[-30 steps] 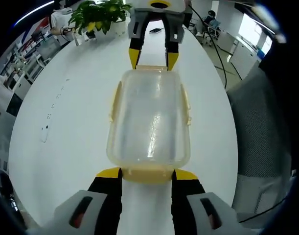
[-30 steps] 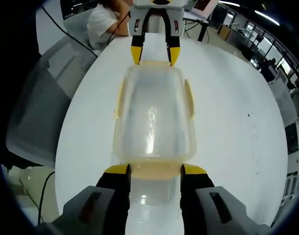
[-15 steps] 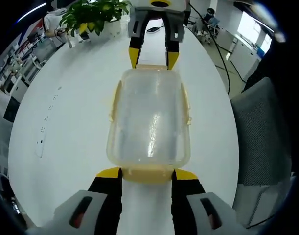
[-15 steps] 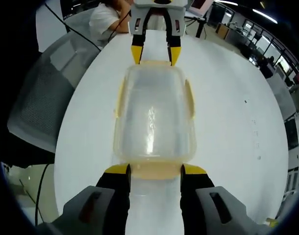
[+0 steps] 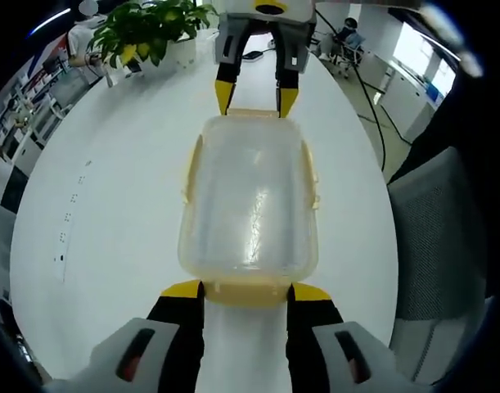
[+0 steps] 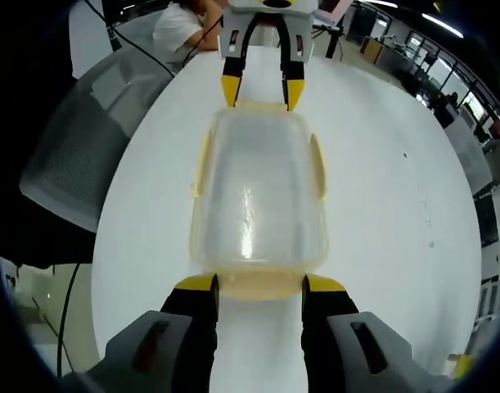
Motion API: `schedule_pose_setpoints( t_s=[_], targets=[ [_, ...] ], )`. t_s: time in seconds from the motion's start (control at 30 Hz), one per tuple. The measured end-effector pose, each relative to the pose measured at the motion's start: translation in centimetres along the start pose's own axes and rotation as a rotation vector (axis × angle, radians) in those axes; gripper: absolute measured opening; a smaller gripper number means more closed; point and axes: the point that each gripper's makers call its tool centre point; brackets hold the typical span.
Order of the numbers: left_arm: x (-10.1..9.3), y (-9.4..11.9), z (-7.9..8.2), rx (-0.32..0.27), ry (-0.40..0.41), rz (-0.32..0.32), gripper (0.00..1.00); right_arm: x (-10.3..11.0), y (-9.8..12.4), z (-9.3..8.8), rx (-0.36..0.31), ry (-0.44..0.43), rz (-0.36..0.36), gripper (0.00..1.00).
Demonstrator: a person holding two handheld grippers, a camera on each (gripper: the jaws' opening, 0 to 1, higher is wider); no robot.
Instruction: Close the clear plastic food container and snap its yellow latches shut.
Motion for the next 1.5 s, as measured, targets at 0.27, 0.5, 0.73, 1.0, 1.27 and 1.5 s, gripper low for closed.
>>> schedule_pose_setpoints(
  t_s=[0.27,0.5,0.73,1.0,1.27,1.5],
  targets=[
    [0.0,-0.4,0.2,-0.001,-0.003,-0.008,0.33,0.2,-0.2,-0.4,0.002,-0.009,0.0,0.37],
    [-0.1,-0.6,0.7,-0.005,-0.005,-0.009,0.34,0.2,0.0,-0.9,0.007,-0.014,-0.006,0.37],
    [-0.2,-0.8,0.6,-0.005,-0.012,-0.011,0.34,0.5,-0.3,-1.1,-0.009,-0.02,-0.01,0.37],
    [-0.2,-1.1,0.5,-0.009,0.011,-0.038,0.34,0.5,-0.8,-1.3,-0.029,-0.042,-0.023,0.37],
    [-0.2,-1.1,0.5,0.022,-0.011,-0.049,0.34,0.6,-0.7,-1.2,0.0,0.006,-0.032,0.38],
    [-0.2,-1.1,0.3,0.027,0.036,-0.046,0.35,0.5,-0.6,-1.4,-0.008,0.0,-0.039,0.38]
  ],
)
Point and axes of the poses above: the point that each gripper's makers call its tool centre point, and the gripper's own axes: y roughly backward along the fingers, x roughly to its left, z roughly out of its top, and after that the axes turned 1 degree about y, right-handed
